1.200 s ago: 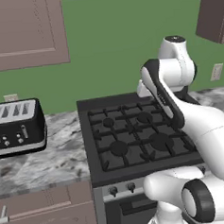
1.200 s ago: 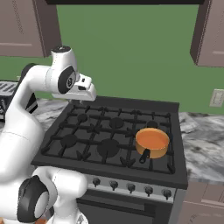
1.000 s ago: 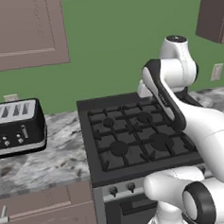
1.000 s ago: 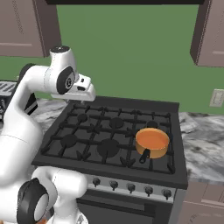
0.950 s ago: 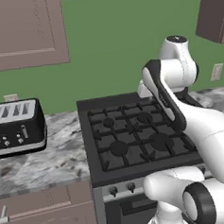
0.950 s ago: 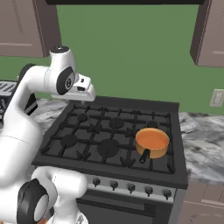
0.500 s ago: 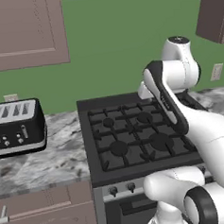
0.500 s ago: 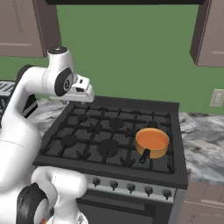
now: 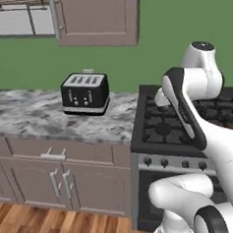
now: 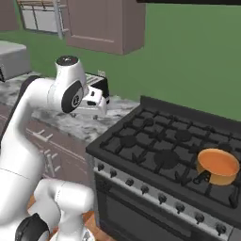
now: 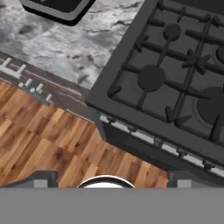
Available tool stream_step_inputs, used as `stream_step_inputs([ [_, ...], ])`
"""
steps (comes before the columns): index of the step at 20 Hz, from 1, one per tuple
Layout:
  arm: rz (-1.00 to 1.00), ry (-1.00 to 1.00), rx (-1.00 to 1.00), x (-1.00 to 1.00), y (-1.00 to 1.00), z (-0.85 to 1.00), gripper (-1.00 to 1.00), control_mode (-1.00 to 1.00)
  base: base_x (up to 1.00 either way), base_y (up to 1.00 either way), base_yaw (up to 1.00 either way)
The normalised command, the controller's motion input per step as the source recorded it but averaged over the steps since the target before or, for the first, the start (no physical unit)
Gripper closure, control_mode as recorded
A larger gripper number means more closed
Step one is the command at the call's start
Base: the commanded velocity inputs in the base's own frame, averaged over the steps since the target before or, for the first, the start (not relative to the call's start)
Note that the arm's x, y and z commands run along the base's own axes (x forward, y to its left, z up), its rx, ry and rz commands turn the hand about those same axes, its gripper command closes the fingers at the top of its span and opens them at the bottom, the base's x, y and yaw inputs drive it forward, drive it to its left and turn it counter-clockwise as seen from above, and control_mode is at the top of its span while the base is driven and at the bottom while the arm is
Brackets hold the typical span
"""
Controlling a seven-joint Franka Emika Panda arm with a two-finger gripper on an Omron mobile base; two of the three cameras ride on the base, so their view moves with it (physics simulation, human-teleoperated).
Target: Retrieve the fish from the fridge and place it on the saucepan with marinade on the stove.
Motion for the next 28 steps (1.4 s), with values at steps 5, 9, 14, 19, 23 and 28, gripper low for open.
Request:
stream_step_inputs([
  [5,0.0,0.0,0.0,0.0,0.0,0.0,-1.0,1.0,0.0,0.0,0.97],
  [9,0.0,0.0,0.0,0.0,0.0,0.0,-1.0,1.0,0.0,0.0,0.99],
  [14,0.0,0.0,0.0,0.0,0.0,0.0,-1.0,1.0,0.0,0.0,0.99],
  [19,0.0,0.0,0.0,0.0,0.0,0.0,-1.0,1.0,0.0,0.0,0.99],
  [23,0.0,0.0,0.0,0.0,0.0,0.0,-1.0,1.0,0.0,0.0,0.99],
  [28,0.0,0.0,0.0,0.0,0.0,0.0,-1.0,1.0,0.2,-0.15,0.88],
])
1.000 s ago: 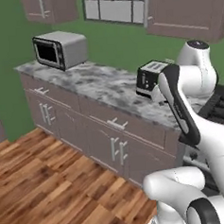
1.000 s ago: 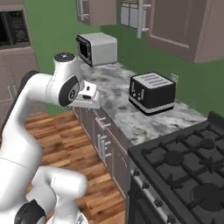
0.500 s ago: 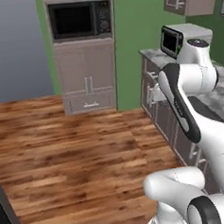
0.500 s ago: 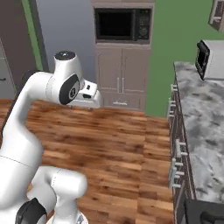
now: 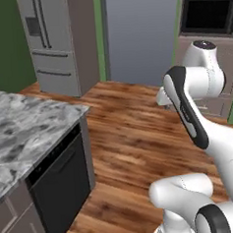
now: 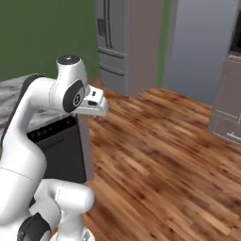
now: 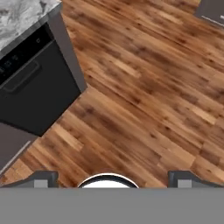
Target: Retrieve the fish from the fridge and place it on the saucepan with marinade on the stove.
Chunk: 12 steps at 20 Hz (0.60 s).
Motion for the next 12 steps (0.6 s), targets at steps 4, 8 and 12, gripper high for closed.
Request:
stream_step_inputs([
  [4,0.0,0.0,0.0,0.0,0.0,0.0,-1.0,1.0,0.64,-0.81,0.48],
  [8,0.0,0.0,0.0,0.0,0.0,0.0,-1.0,1.0,1.0,-1.0,0.09],
  [12,0.0,0.0,0.0,0.0,0.0,0.0,-1.0,1.0,1.0,-1.0,0.02],
])
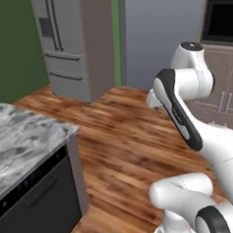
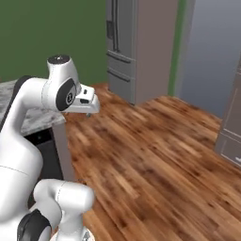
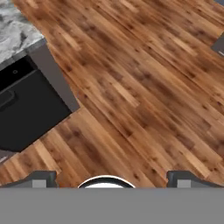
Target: Retrieve the fish from the fridge and place it on the saucepan with marinade on the stove.
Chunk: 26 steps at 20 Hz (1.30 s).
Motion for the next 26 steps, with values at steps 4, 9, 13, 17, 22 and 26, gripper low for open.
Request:
stream_step_inputs([
  [4,0.0,0.0,0.0,0.0,0.0,0.0,-1.0,1.0,1.0,-1.0,0.04],
  [9,0.0,0.0,0.0,0.0,0.0,0.0,-1.0,1.0,1.0,-0.93,0.06],
  [13,0.0,0.0,0.0,0.0,0.0,0.0,-1.0,1.0,1.0,-0.65,0.15],
  [17,0.0,0.0,0.0,0.0,0.0,0.0,-1.0,1.0,1.0,-0.4,0.25],
  [22,0.0,0.0,0.0,0.0,0.0,0.0,-1.0,1.0,1.0,-0.23,0.33],
  [26,0.0,0.0,0.0,0.0,0.0,0.0,-1.0,1.0,1.0,-0.02,0.4],
])
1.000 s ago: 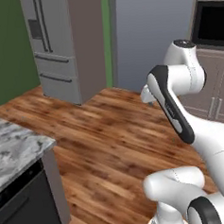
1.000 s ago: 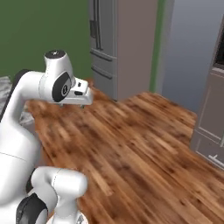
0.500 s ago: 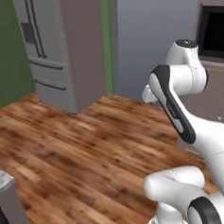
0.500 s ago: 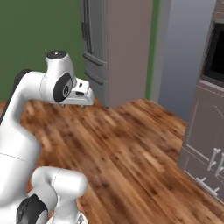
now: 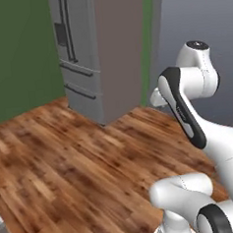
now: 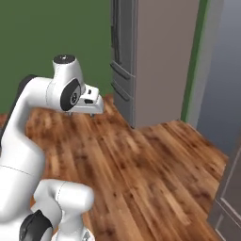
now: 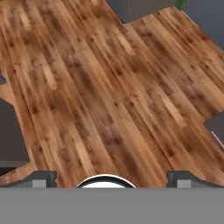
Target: Retrieve the fish from the fridge and place it on the saucepan with marinade on the stove.
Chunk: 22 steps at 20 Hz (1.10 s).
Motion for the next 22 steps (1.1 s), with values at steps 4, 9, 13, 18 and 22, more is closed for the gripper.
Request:
stream_step_inputs([
  [4,0.0,0.0,0.0,0.0,0.0,0.0,-1.0,1.0,1.0,0.0,0.41],
  [9,0.0,0.0,0.0,0.0,0.0,0.0,-1.0,1.0,1.0,0.0,0.41],
  [13,0.0,0.0,0.0,0.0,0.0,0.0,-1.0,1.0,1.0,0.0,0.39],
  [18,0.0,0.0,0.0,0.0,0.0,0.0,-1.0,1.0,1.0,0.0,0.37],
  [22,0.0,0.0,0.0,0.0,0.0,0.0,-1.0,1.0,1.0,-0.01,0.32],
])
